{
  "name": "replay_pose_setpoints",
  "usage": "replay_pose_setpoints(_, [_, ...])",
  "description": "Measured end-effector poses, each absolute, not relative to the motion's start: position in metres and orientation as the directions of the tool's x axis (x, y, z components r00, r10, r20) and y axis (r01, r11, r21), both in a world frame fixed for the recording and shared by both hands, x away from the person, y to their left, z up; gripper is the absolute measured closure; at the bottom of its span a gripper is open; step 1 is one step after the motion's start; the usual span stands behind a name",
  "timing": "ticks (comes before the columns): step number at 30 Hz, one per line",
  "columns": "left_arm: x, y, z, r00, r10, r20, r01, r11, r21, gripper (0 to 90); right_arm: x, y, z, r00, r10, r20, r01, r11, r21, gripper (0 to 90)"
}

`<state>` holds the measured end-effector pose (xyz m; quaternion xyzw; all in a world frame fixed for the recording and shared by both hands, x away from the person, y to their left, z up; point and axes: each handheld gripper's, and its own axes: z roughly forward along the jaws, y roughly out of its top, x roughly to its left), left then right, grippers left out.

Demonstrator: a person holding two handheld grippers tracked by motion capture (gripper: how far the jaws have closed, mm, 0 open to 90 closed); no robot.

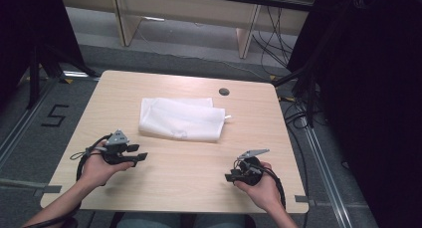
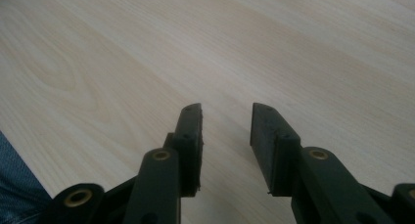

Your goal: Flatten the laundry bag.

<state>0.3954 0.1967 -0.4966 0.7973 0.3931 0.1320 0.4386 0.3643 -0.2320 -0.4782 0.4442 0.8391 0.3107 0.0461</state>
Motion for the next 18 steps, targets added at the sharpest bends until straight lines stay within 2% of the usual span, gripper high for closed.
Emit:
replay_pose_setpoints(7, [0.3963,0.1951,-0.4969,0.653,0.745,-0.137,0.515,-0.304,0.802,51.6,0.3660,-0.2342,-0.4772,-0.594,0.783,0.185,0.723,0.418,0.550,65.8])
replay_pose_setpoints(9, [0.3970,0.1968,-0.4944,0.675,0.729,-0.117,0.510,-0.346,0.787,52.4,0.3674,-0.2353,-0.4782,-0.604,0.778,0.173,0.708,0.425,0.564,66.4])
replay_pose_setpoints(18, [0.3932,0.2006,-0.4919,0.649,0.749,-0.131,0.501,-0.291,0.815,55.3,0.3726,-0.2288,-0.4703,-0.598,0.791,0.133,0.695,0.428,0.578,69.0])
